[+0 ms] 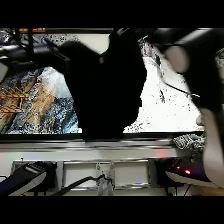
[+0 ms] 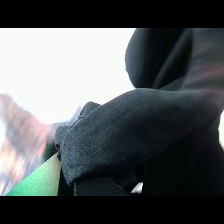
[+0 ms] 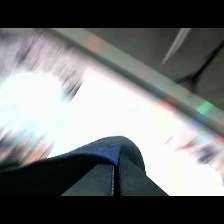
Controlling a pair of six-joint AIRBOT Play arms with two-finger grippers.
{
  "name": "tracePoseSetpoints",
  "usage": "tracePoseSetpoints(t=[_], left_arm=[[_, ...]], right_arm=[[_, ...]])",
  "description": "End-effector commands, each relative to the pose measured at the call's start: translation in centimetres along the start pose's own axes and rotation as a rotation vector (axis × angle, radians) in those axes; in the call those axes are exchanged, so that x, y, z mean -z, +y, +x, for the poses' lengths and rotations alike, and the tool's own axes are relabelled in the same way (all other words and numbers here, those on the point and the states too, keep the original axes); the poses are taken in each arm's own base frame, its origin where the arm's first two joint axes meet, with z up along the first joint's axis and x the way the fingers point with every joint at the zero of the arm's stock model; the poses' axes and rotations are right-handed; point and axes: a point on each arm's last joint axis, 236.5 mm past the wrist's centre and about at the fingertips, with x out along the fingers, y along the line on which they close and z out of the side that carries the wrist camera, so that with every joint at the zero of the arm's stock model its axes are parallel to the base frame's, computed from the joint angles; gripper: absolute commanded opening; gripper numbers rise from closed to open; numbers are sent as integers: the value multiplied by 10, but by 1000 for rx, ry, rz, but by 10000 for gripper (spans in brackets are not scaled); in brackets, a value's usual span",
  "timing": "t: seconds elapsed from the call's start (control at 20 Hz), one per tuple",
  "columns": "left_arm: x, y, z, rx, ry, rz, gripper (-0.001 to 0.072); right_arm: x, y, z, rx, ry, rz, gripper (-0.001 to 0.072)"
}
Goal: Fold the clothes and pants, and hang the long-sleeved shirts on hangers.
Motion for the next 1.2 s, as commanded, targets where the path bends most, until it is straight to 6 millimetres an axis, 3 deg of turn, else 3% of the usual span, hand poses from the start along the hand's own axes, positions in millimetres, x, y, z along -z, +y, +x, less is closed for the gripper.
tracePoseSetpoints(t=[0.0, 0.15, 0.2, 0.25, 0.3, 0.5, 0.6, 0.75, 0.9, 1.15], left_arm=[[68, 67, 32, -204, 228, -134, 29], [90, 100, 52, -274, 237, -442, 36], [93, 96, 59, -244, 245, -496, 154], [94, 88, 64, -207, 253, -526, 376], [94, 84, 67, -189, 255, -539, 507], [90, 72, 69, -150, 254, -531, 528], [97, 88, 60, -202, 266, -520, 528], [121, 137, 28, -386, 332, -465, 518], [161, 207, -22, -639, 441, -457, 513], [235, 297, -111, -909, 528, -669, 485]], right_arm=[[66, 72, 56, -238, 210, 6, 22], [90, 105, 67, -356, 286, 38, 22], [88, 109, 69, -367, 277, 52, 22], [83, 110, 71, -372, 256, 64, 22], [76, 112, 72, -375, 227, 80, 22], [63, 116, 80, -384, 170, 127, 24], [71, 120, 90, -386, 189, 155, 24], [82, 126, 100, -395, 216, 159, 24], [81, 124, 101, -390, 209, 159, 23], [75, 122, 103, -381, 181, 162, 21]])
